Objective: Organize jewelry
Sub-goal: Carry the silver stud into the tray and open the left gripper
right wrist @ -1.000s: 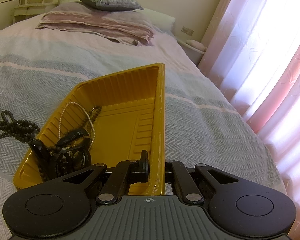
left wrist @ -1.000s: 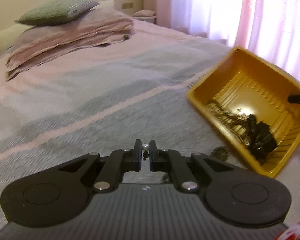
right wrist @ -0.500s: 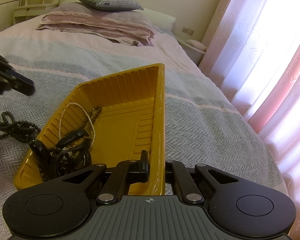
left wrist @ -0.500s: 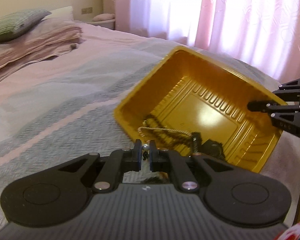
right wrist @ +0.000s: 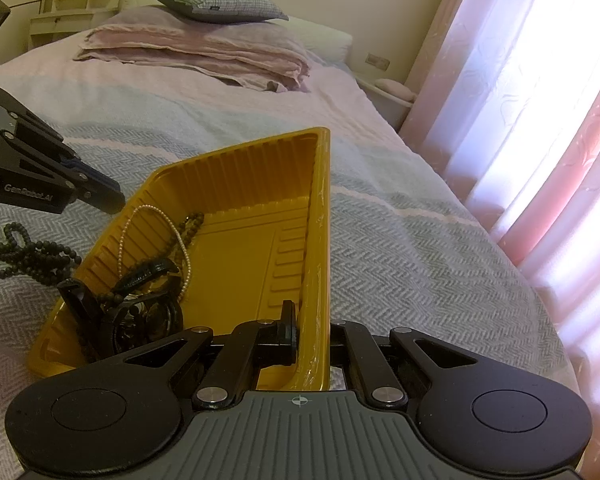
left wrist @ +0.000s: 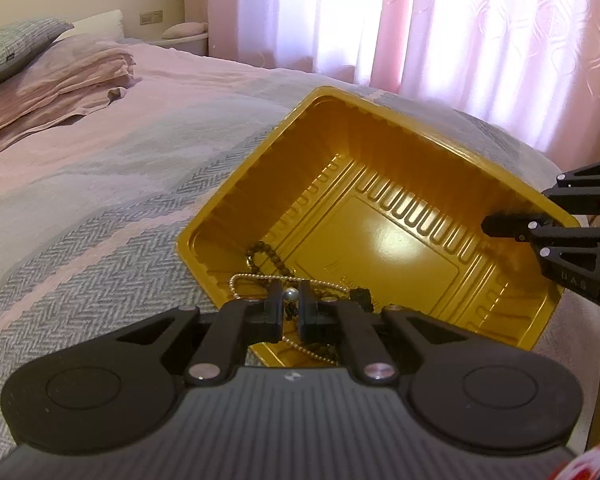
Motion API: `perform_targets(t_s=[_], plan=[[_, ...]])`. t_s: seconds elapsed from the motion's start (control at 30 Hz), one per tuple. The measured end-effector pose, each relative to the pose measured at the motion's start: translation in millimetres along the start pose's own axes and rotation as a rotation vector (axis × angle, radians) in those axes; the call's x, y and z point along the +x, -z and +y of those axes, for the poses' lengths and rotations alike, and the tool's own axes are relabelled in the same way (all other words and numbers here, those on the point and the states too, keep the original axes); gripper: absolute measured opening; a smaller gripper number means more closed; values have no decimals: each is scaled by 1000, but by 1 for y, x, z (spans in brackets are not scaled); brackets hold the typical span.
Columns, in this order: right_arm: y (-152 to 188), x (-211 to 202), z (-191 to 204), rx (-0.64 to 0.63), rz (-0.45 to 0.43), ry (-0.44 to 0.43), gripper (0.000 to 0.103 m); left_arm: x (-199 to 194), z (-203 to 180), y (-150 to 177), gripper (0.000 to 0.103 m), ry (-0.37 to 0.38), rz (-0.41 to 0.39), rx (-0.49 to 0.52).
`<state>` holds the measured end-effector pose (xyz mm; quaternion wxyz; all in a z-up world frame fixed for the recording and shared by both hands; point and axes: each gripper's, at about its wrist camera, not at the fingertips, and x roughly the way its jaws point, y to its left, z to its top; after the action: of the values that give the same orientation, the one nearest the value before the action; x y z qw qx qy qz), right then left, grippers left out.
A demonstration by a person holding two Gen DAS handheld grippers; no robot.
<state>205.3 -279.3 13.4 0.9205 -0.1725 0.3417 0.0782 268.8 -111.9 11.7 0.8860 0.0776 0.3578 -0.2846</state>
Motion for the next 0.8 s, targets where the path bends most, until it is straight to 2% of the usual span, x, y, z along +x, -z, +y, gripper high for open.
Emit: perform_targets(t_s=[0.8], plan=[[0,1,-2,0,2,-3,4,20,-15,-9,6,51,15,15]])
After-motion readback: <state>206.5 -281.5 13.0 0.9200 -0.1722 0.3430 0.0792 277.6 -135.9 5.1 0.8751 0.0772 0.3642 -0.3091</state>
